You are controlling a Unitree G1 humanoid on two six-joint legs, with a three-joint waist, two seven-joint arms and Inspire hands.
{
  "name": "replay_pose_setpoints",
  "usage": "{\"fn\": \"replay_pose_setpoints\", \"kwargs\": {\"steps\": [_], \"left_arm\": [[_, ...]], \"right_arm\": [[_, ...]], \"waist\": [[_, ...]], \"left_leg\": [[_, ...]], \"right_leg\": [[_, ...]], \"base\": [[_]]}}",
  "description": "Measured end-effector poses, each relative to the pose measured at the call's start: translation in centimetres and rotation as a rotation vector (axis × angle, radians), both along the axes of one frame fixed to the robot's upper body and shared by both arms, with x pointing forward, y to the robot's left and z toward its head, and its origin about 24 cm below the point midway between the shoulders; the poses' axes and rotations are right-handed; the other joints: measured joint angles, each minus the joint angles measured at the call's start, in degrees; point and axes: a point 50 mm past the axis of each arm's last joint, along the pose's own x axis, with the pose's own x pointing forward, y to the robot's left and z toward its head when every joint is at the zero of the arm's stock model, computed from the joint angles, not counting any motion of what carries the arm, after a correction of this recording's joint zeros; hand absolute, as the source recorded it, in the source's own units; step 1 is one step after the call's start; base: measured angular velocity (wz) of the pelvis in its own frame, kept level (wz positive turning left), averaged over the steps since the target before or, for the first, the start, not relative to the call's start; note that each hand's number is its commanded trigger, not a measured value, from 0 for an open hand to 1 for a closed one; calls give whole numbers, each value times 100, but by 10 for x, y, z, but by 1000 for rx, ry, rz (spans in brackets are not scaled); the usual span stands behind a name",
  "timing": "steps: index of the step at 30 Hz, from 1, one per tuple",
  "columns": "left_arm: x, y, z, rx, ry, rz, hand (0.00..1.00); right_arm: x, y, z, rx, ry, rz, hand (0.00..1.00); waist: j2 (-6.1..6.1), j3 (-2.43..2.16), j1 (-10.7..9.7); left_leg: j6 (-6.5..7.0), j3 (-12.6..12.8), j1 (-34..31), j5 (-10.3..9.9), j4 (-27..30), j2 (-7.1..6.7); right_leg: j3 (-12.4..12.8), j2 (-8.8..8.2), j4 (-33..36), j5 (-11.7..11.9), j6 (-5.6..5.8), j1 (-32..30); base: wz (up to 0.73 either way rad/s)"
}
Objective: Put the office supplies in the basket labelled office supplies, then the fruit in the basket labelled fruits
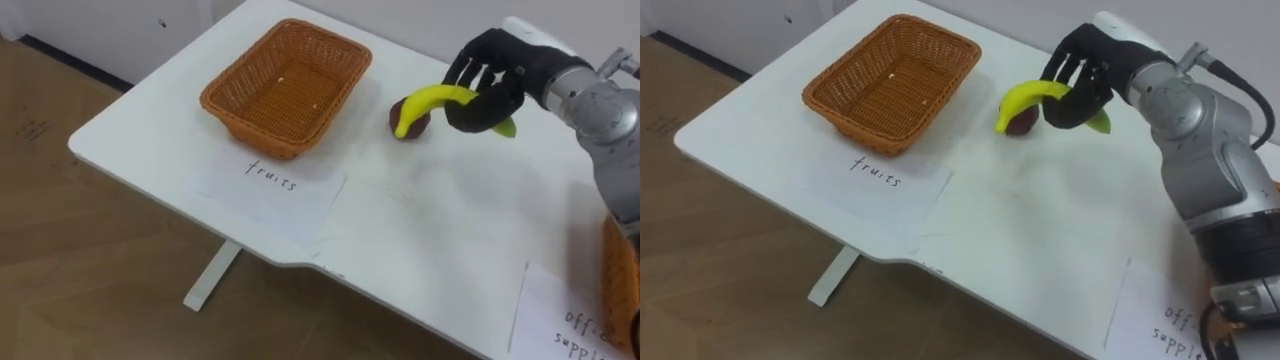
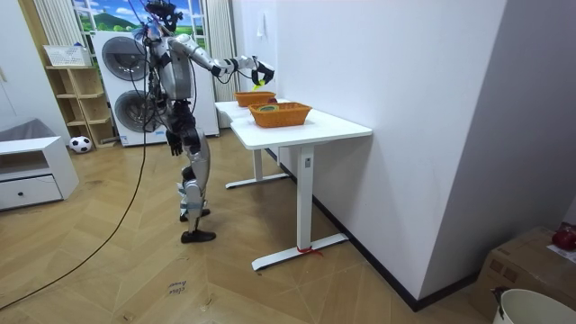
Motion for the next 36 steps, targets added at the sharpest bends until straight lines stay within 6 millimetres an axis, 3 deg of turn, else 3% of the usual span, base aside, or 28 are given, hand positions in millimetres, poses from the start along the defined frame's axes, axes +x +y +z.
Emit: {"fn": "replay_pose_setpoints", "kwargs": {"steps": [7,13,27,33,36], "left_arm": [[-3,-1,0,-15,12,-12,0],[-10,-1,0,-12,52,-97,0],[-23,3,0,-23,90,-102,0],[-28,4,0,-27,119,-130,0],[-34,4,-1,-46,144,-133,0]], "right_arm": [[2,11,-5,47,-4,13,100],[2,11,-3,49,-27,3,100],[3,10,0,49,-95,-21,100],[4,7,-1,48,-110,-44,100],[6,3,-4,31,-101,-61,100]], "waist": [[-9,12,158],[-27,31,254],[15,68,474],[-64,105,487],[-99,101,488]], "left_leg": [[0,-33,3,0,-8,-7],[8,-115,-27,-5,8,-43],[12,-179,-41,-8,21,-60],[15,-241,-47,-9,22,-84],[15,-262,-51,-9,23,-88]], "right_leg": [[-15,-2,0,-3,4,17],[-42,-22,4,-21,34,28],[-63,-32,3,-26,42,46],[-76,-43,6,-44,70,73],[-125,-44,7,-45,72,81]], "base": [[1],[7],[3],[5],[3]]}}
